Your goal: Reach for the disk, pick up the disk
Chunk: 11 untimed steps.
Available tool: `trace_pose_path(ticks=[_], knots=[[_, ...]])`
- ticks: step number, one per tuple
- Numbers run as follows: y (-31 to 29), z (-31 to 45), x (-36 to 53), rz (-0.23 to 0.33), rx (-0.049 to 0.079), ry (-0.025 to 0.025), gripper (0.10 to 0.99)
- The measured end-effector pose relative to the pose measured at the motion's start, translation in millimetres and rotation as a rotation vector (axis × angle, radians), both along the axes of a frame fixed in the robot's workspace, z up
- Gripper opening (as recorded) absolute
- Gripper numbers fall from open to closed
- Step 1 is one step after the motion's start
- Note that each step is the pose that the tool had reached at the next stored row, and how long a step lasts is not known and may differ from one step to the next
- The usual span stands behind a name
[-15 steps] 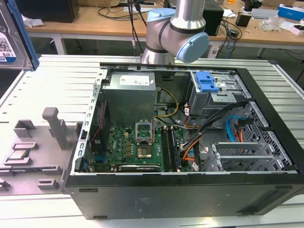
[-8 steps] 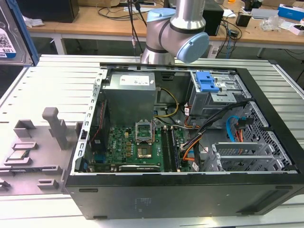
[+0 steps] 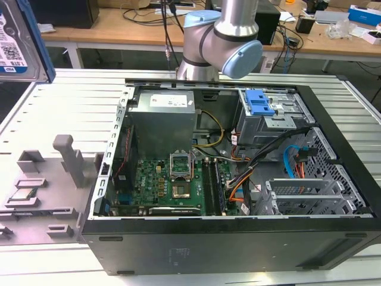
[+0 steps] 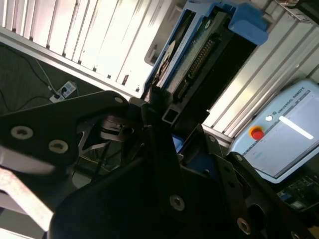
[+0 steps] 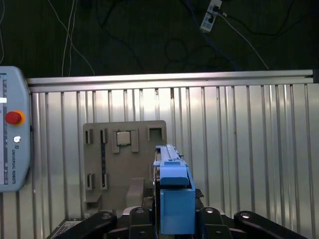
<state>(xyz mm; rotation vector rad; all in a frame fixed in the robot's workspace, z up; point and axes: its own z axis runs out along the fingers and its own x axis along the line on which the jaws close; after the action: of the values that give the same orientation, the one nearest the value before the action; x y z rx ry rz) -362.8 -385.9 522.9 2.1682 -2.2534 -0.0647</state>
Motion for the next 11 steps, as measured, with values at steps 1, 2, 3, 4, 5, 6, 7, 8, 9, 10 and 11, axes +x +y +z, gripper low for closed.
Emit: trace_pose_path(ticks=[1,2,3,4,5,6,7,8,9,10,11], knots=[[0.0,0.0,3.8,0.0,0.0,0.0002,0.369],[0.0,0.1,6.9,0.0,0.0,0.0004,0.369],[0.0,0.0,10.5,0.0,0.0,0.0005,0.369],[-0.1,0.0,13.2,0.0,0.0,0.0006,0.369],[0.0,0.0,18.4,0.0,0.0,0.0007,0.369],[0.0,0.0,20.9,0.0,0.0,0.0008,0.369],[0.0,0.1,24.0,0.0,0.0,0.001,0.369],[0.0,0.1,26.7,0.0,0.0,0.0011,0.369],[0.0,0.0,30.0,0.0,0.0,0.0012,0.369],[0.0,0.0,35.6,0.0,0.0,0.0014,0.369],[0.0,0.0,39.8,0.0,0.0,0.0016,0.369]])
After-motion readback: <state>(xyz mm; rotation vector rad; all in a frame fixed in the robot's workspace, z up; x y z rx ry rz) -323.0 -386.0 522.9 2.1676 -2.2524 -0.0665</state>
